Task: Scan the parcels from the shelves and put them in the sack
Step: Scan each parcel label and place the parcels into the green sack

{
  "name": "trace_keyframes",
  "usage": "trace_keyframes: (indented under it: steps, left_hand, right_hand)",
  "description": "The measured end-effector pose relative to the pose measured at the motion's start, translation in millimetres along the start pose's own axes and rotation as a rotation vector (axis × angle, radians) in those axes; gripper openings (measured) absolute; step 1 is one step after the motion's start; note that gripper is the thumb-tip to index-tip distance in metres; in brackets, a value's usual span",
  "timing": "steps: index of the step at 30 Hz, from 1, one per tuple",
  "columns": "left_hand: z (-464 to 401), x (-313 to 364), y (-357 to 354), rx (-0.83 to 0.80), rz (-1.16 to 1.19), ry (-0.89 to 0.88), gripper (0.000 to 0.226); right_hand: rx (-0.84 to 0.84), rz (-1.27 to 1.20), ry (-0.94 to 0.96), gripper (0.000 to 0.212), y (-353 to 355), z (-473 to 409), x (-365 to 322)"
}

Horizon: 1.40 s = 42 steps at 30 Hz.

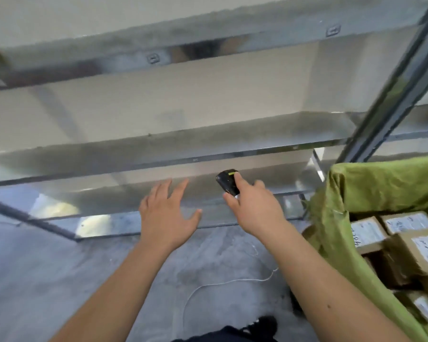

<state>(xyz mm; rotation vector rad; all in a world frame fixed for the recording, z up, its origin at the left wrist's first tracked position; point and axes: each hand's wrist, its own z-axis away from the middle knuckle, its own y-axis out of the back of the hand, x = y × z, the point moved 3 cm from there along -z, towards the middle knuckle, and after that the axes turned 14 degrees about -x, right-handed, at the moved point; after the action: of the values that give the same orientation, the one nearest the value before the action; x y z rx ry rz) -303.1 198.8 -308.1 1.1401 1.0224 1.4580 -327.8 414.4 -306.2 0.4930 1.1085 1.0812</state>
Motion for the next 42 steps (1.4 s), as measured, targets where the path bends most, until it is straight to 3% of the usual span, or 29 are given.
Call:
trace_keyframes:
  steps: [10,18,22,32,42]
  left_hand:
    - [117.4,-231.8,18.7,0.116,0.185,0.273,0.086]
    - [172.6,-362.3,90.6,0.222,0.212,0.292,0.088]
    - [174.1,-395.7,123.3,0.241,0.213,0.268,0.089]
    - [120.2,-467.9,210.9,0.379,0.2,0.153,0.09]
    - [-1.6,-531.0,309.2,0.473,0.147,0.056,0.088]
  right_hand:
    - [-0.117,0.258,0.281,0.067,-115.6,17.6,-226.4]
    - [-0.058,0.393,0.431,0.052,-140.0,55.4,-366.7]
    - [-0.023,0.42,0.484,0.05,-128.6,62.3,-415.7]
    - [0.129,0.506,0.514,0.054,-77.3,25.8,-521.5]
    - [0.235,0.394,0.572,0.047,-25.4,-67.3,-616.0]
